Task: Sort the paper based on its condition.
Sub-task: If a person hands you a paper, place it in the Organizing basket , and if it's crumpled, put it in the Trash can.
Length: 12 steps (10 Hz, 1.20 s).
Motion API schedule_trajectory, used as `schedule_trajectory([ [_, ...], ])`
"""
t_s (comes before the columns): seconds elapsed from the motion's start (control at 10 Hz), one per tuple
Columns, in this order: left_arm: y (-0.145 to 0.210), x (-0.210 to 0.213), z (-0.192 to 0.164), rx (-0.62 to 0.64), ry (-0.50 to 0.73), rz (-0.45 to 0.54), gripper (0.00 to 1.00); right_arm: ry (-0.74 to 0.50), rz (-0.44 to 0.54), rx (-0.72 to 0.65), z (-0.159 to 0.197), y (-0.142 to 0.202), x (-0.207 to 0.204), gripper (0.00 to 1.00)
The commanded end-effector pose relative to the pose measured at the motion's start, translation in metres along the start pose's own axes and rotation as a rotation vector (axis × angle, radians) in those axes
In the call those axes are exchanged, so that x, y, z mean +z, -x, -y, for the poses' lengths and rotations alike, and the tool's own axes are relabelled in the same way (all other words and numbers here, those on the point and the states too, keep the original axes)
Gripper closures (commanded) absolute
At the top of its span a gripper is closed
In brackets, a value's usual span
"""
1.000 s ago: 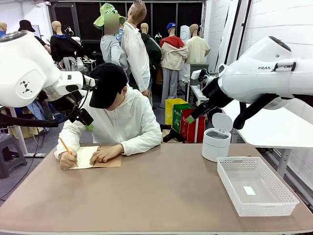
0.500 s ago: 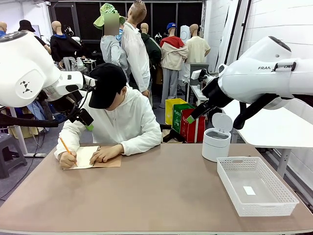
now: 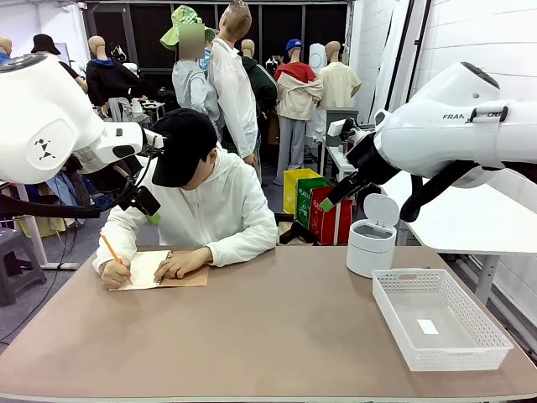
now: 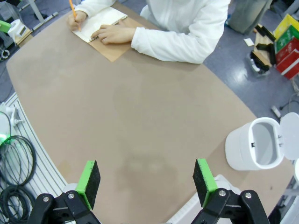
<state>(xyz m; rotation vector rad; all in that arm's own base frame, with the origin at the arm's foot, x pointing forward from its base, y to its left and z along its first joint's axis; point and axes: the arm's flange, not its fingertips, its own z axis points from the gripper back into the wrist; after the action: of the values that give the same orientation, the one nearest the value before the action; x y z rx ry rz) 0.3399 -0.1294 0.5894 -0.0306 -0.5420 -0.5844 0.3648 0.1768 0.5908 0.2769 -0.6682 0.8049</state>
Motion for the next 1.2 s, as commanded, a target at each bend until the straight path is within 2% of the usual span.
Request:
schedule_trajectory([
  [0.0,0.0001,0.001,-0.0008,-0.004,-0.001,0.003,0.0,-0.007,0.001,-0.001,-0.0003,0.0,-0.0007,0.0],
  [1.1,0.0001,0.001,-0.0008,-0.004,-0.001,0.003,0.0,-0.007,0.001,-0.001,-0.0003,0.0,-0.0007,0.0],
])
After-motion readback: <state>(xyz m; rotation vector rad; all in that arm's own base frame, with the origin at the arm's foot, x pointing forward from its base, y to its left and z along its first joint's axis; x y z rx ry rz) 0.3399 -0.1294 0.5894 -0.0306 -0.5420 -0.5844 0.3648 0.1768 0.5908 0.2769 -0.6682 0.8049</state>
